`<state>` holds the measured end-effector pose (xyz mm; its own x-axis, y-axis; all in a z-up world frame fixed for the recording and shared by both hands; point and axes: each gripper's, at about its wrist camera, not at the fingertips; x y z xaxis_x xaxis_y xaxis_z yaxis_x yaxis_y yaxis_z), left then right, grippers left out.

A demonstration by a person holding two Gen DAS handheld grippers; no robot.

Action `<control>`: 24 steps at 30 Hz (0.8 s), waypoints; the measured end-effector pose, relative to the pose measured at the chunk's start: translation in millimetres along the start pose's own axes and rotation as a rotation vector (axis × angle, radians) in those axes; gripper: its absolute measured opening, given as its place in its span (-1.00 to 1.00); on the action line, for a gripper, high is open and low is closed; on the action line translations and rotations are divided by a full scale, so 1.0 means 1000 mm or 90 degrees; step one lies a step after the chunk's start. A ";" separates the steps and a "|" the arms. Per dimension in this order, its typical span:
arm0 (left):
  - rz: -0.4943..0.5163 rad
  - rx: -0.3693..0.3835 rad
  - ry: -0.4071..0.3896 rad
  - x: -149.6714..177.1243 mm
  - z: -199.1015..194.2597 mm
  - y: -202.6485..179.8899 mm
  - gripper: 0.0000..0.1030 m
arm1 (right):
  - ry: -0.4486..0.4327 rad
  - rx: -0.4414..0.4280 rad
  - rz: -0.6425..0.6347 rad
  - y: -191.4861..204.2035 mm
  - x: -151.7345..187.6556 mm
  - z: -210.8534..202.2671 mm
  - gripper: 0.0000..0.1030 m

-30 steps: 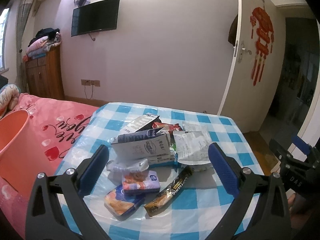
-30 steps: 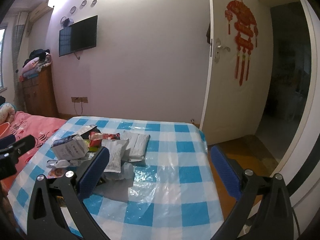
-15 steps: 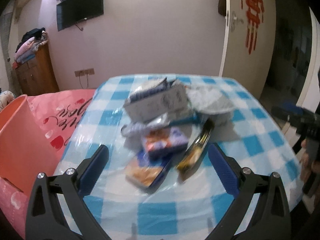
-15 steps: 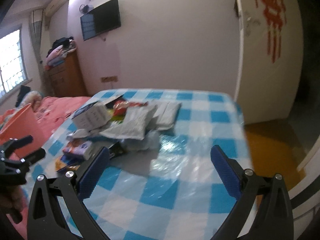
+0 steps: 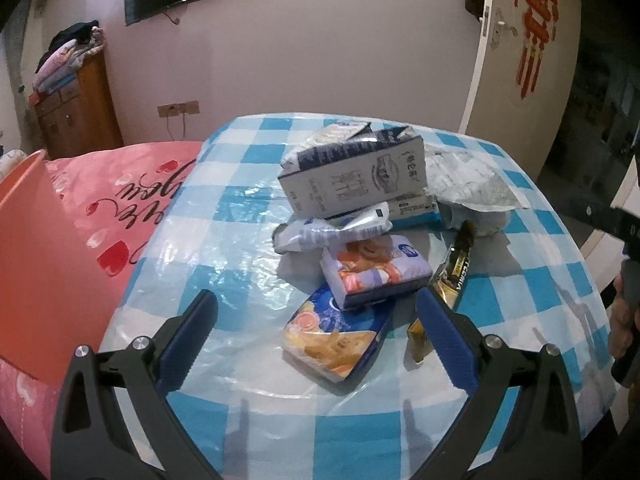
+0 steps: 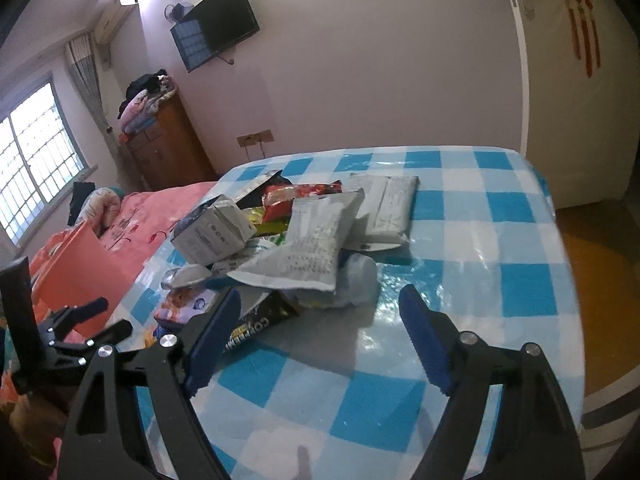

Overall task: Collect trash
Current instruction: 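Grasp the clear plastic bottle with the left tool while the right tool grasps a white wrapper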

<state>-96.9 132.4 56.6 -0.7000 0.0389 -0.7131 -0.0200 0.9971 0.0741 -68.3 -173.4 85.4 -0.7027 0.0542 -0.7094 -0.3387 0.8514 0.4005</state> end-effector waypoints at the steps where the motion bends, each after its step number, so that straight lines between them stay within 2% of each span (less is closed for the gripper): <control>1: 0.007 -0.002 0.004 -0.002 0.004 -0.003 0.93 | 0.001 -0.003 0.004 -0.001 -0.003 0.003 0.57; 4: 0.012 0.007 0.012 -0.016 0.011 -0.011 0.87 | 0.007 -0.020 0.031 -0.009 -0.016 0.011 0.57; 8: -0.030 0.035 0.032 -0.032 0.022 -0.011 0.80 | 0.007 -0.040 0.065 -0.021 -0.035 0.020 0.57; 10: -0.065 0.048 0.057 -0.037 0.031 -0.007 0.66 | 0.014 -0.050 0.084 -0.028 -0.041 0.025 0.56; 12: -0.116 0.064 0.100 -0.038 0.045 0.002 0.39 | 0.028 -0.058 0.101 -0.035 -0.046 0.033 0.39; 15: -0.174 0.090 0.154 -0.036 0.063 0.010 0.28 | 0.057 -0.079 0.134 -0.046 -0.049 0.048 0.37; 19: -0.209 0.114 0.184 -0.037 0.072 0.013 0.27 | 0.088 -0.122 0.192 -0.059 -0.049 0.066 0.29; 21: -0.228 0.127 0.191 -0.038 0.075 0.015 0.27 | 0.102 -0.133 0.199 -0.061 -0.050 0.075 0.19; 24: -0.249 0.136 0.202 -0.041 0.081 0.017 0.27 | 0.125 -0.136 0.203 -0.062 -0.052 0.087 0.16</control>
<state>-10.9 153.4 30.2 -0.8515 -0.3260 -0.4107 -0.1994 0.9257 -0.3215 43.6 -183.3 46.6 -0.8921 0.1796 -0.4146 -0.1921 0.6798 0.7078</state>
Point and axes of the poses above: each gripper's, at about its wrist camera, not at the fingertips, and z roughly the way its jaws point, y to its left, x to its underside, and after that the axes turned 9 degrees about -x, right-handed
